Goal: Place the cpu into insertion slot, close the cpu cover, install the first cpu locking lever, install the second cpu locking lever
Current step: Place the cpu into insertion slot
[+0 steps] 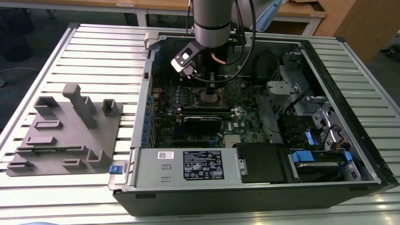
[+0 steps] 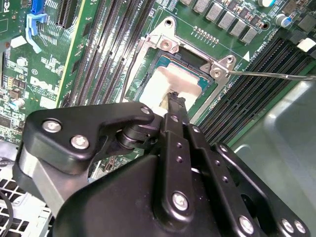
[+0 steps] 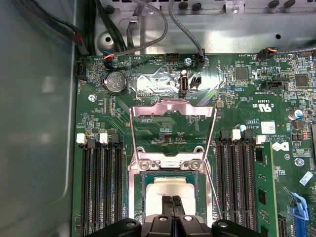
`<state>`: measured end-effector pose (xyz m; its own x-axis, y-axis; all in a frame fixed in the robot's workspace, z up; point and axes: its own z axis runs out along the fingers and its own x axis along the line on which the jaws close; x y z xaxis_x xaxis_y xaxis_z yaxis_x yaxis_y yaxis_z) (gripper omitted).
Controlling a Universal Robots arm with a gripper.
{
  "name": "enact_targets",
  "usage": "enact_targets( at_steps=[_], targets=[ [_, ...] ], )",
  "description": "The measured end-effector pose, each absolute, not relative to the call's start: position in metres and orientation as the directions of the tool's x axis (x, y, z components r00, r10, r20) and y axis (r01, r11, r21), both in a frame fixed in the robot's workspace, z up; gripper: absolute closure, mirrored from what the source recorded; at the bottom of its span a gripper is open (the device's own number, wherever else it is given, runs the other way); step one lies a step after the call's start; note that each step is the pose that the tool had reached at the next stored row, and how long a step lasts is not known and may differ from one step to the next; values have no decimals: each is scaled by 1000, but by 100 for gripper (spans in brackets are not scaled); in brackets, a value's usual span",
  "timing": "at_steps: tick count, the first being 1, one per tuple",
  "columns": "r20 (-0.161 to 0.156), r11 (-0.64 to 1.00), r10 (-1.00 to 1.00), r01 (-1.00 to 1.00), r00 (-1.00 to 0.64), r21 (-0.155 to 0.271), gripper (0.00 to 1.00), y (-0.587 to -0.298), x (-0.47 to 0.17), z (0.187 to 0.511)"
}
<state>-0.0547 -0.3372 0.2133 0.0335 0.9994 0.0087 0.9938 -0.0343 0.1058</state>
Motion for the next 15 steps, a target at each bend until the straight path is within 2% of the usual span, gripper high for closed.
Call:
enact_targets(
  at_steps=[3,6,15],
  targets=[
    [8,-34,999,994,34,102,89,-337,-55,213],
    [8,-34,999,997,34,74,89,-337,-54,213],
    [8,-35,999,997,34,73,89,-337,-51,213]
  ],
)
